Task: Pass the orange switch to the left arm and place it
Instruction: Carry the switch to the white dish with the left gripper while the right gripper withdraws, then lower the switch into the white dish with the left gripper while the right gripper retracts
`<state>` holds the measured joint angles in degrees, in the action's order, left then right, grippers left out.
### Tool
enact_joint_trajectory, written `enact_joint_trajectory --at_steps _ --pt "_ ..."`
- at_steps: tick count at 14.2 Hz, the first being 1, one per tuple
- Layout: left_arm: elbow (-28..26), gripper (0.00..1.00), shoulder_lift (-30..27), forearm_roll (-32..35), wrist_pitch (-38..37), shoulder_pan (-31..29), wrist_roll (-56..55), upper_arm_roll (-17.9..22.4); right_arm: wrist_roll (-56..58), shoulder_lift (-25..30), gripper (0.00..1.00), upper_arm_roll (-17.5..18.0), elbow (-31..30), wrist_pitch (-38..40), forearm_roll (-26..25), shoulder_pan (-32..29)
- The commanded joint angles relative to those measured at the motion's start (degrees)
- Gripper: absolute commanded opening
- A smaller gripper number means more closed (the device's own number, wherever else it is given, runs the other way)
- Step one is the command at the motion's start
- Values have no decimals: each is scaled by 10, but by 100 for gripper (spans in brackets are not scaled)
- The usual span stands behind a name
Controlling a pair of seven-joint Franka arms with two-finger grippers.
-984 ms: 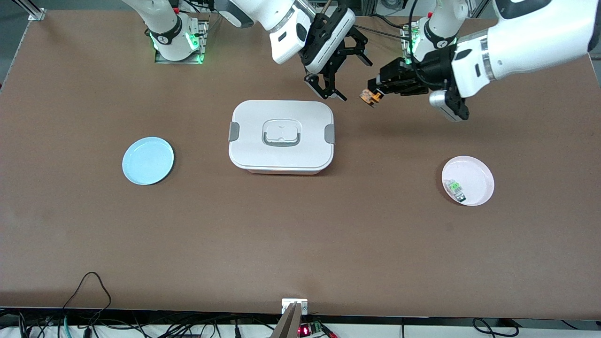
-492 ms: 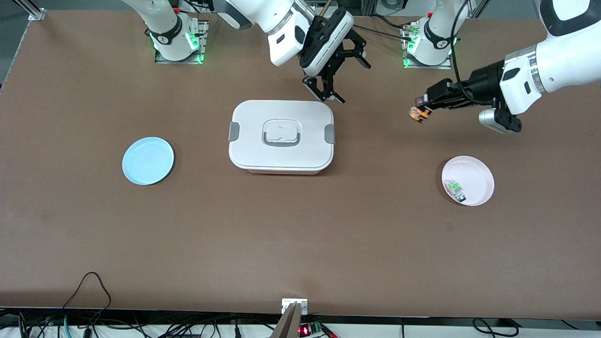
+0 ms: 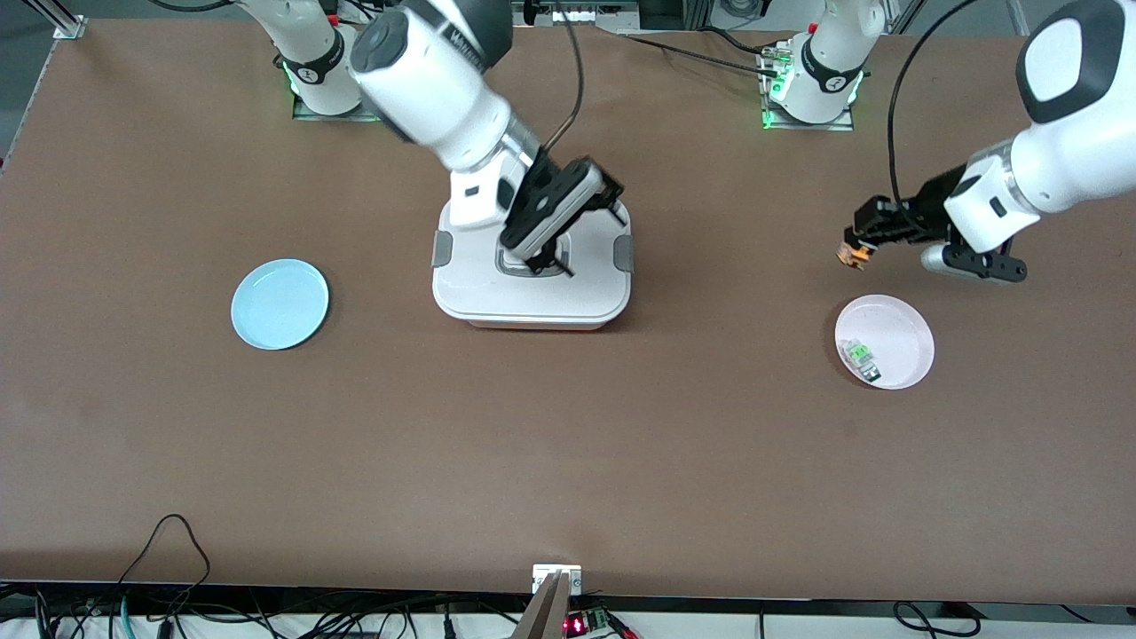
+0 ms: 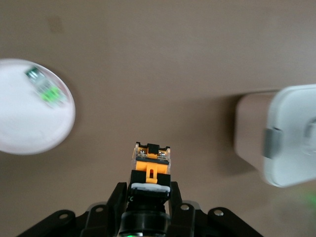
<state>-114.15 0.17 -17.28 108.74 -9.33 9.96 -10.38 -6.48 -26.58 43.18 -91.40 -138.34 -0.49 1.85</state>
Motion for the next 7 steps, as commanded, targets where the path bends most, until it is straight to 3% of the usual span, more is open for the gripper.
enact_joint_trajectory --at_steps 1,3,7 --pt "-58 0 7 30 92 -22 71 2 10 8 100 9 -37 13 -4 -46" --pt "-83 0 32 36 161 -35 127 21 27 21 100 9 -61 25 -5 -69" --pt "-113 0 87 37 281 -59 203 40 35 64 100 -51 -67 152 -4 -76"
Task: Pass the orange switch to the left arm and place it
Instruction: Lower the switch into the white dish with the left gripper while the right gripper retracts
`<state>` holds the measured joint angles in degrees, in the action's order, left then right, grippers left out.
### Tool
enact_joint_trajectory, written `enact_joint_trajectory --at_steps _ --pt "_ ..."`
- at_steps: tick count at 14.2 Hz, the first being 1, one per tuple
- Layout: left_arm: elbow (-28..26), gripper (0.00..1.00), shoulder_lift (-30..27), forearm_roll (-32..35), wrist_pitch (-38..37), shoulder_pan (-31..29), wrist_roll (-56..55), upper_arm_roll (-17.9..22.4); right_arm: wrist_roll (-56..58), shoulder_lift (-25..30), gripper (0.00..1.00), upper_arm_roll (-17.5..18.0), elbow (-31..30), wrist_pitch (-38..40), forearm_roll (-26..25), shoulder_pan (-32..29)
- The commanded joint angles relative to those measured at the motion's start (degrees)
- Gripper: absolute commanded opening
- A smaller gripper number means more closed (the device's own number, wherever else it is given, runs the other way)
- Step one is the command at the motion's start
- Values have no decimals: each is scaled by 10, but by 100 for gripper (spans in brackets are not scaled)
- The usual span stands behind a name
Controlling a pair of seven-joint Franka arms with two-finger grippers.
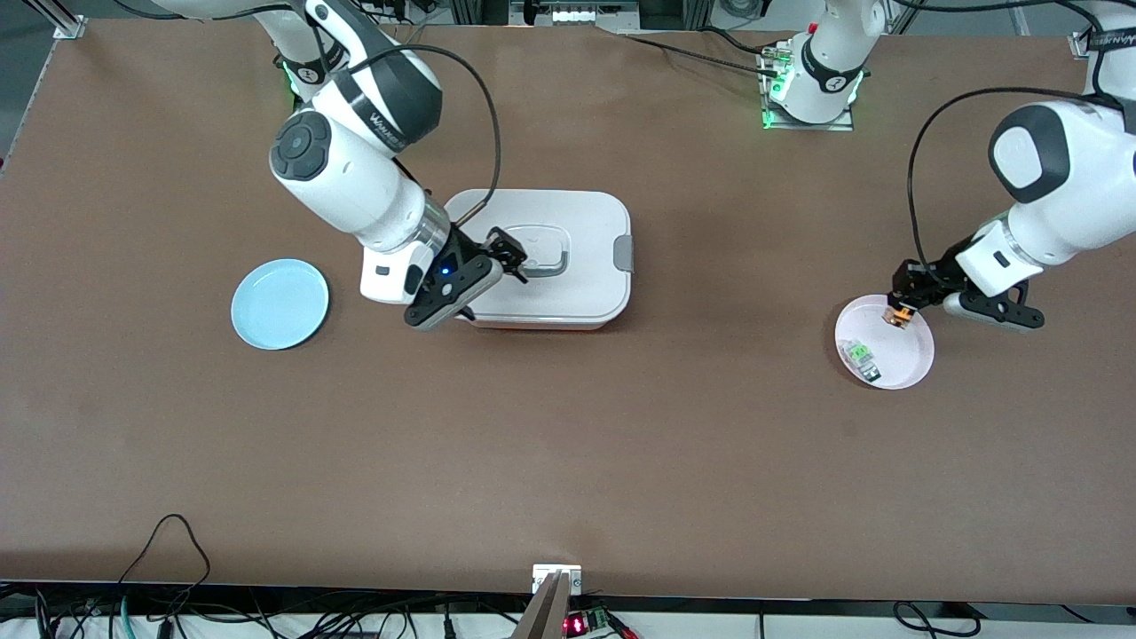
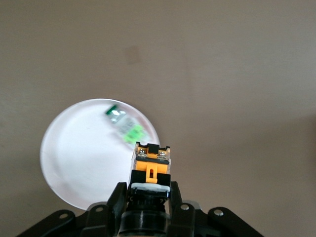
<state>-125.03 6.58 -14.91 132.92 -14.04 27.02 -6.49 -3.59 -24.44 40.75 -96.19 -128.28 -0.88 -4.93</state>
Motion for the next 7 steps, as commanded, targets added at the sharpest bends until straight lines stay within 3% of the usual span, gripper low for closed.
enact_joint_trajectory --at_steps 1,7 --pt "-4 0 42 12 64 -15 44 3 6 54 100 -49 -19 73 2 -8" --pt "-1 0 128 10 159 -20 58 12 75 103 100 -202 -20 181 5 1"
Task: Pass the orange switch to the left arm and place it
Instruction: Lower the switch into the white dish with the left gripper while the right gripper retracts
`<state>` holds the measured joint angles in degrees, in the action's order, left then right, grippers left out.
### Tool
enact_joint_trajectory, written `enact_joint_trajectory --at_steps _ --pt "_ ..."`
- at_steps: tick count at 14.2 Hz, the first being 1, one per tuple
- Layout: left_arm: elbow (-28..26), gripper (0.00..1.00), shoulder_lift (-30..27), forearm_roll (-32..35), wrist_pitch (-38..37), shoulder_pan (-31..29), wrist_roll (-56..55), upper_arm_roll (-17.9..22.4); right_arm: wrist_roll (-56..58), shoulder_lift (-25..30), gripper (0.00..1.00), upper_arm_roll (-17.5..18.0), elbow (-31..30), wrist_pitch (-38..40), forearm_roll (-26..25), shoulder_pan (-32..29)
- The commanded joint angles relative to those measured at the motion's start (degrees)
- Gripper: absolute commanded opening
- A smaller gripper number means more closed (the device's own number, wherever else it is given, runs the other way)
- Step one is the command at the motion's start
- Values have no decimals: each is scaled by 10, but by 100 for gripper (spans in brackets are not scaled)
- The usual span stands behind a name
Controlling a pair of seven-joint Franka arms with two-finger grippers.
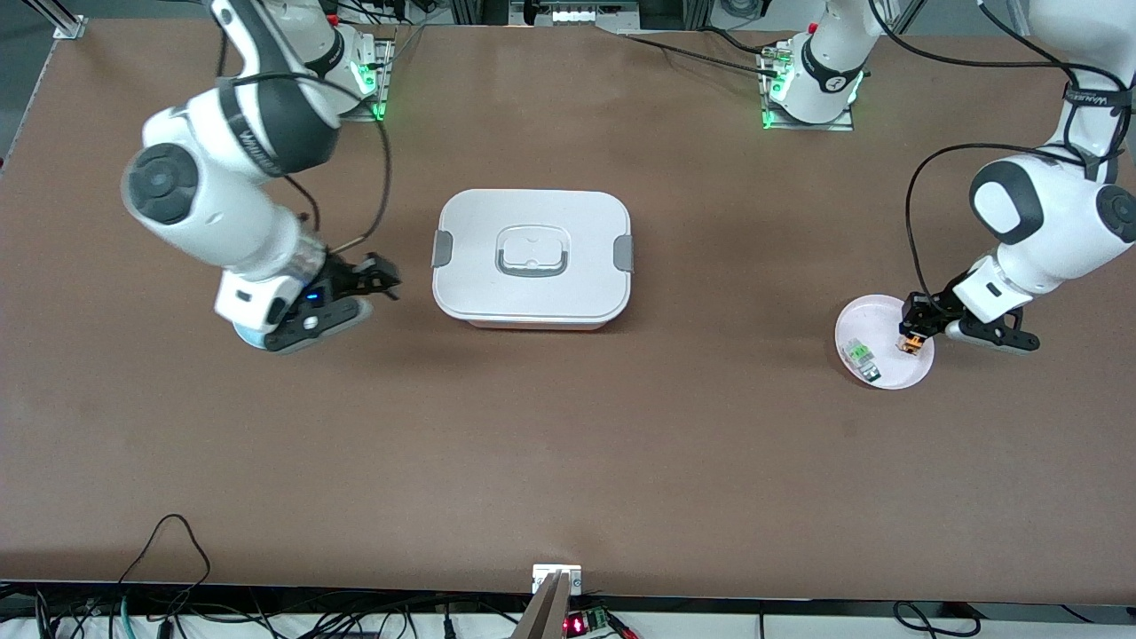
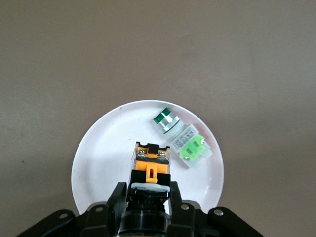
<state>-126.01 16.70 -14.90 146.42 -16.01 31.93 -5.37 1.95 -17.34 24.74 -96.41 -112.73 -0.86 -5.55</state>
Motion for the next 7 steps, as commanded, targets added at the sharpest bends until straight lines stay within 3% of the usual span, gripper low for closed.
enact_joint_trajectory --at_steps 1,7 --pt "9 0 34 10 34 -1 9 1 20 41 100 -70 -17 40 6 18" --pt "14 0 69 10 84 0 8 1 22 97 100 -251 -17 127 6 119"
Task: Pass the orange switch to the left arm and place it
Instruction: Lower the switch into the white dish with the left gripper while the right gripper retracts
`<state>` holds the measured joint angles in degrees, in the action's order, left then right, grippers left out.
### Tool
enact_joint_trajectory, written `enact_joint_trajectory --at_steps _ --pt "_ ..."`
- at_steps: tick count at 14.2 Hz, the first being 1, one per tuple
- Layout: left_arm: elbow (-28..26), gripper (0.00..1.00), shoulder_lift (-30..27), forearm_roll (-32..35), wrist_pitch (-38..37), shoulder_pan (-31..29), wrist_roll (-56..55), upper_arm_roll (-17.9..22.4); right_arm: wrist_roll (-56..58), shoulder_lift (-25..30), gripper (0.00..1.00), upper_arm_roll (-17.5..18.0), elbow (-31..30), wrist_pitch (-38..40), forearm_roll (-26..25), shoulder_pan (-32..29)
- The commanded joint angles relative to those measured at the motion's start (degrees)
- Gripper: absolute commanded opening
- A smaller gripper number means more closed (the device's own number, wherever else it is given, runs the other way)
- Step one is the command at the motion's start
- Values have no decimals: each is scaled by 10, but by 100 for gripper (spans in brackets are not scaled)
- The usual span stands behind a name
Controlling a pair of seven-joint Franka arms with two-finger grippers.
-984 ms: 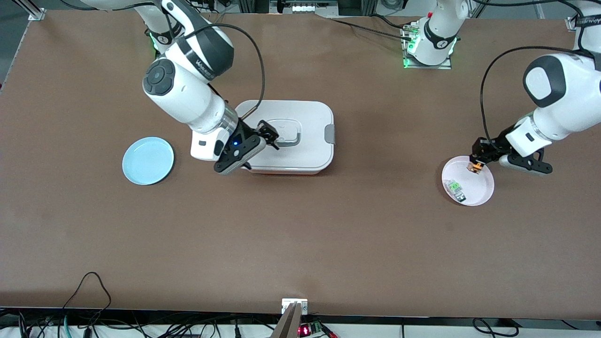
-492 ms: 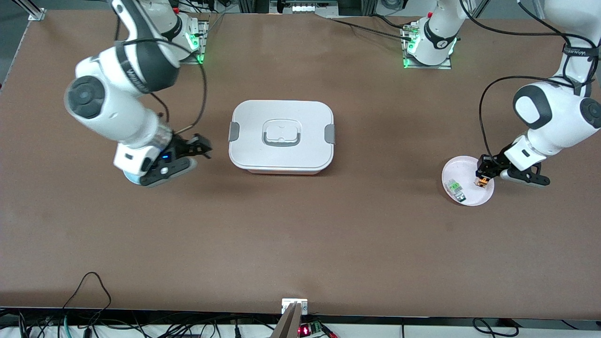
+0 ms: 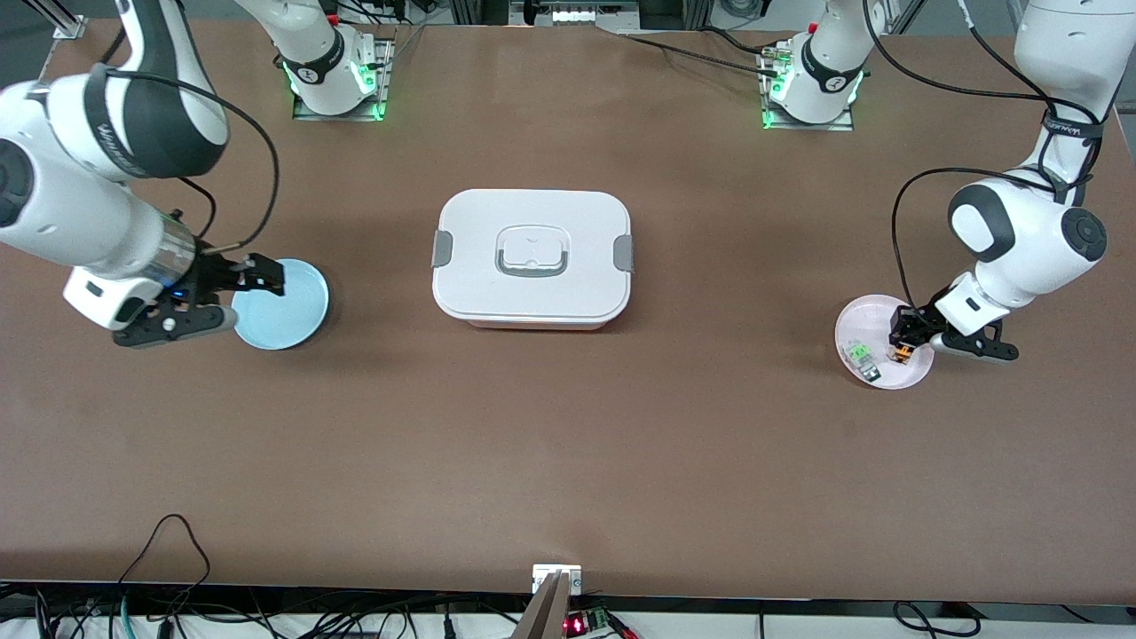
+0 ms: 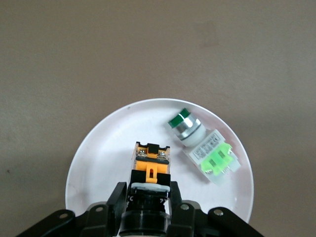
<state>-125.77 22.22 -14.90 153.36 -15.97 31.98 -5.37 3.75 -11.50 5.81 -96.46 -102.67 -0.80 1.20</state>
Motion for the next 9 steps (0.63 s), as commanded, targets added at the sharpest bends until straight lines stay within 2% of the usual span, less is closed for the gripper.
enact_joint_trajectory --at_steps 1,4,6,7,9 --pt "11 0 14 10 13 0 7 1 4 52 100 -87 -16 38 5 68" --pt "11 2 18 10 13 0 7 1 -3 97 100 -115 -16 84 6 79" --pt "11 65 20 8 13 0 7 1 -13 119 100 -156 -13 105 5 114" --pt "11 100 18 9 13 0 7 2 -20 125 100 -156 -10 113 5 114" --pt "9 100 11 10 13 0 5 3 -36 125 100 -155 6 132 4 114"
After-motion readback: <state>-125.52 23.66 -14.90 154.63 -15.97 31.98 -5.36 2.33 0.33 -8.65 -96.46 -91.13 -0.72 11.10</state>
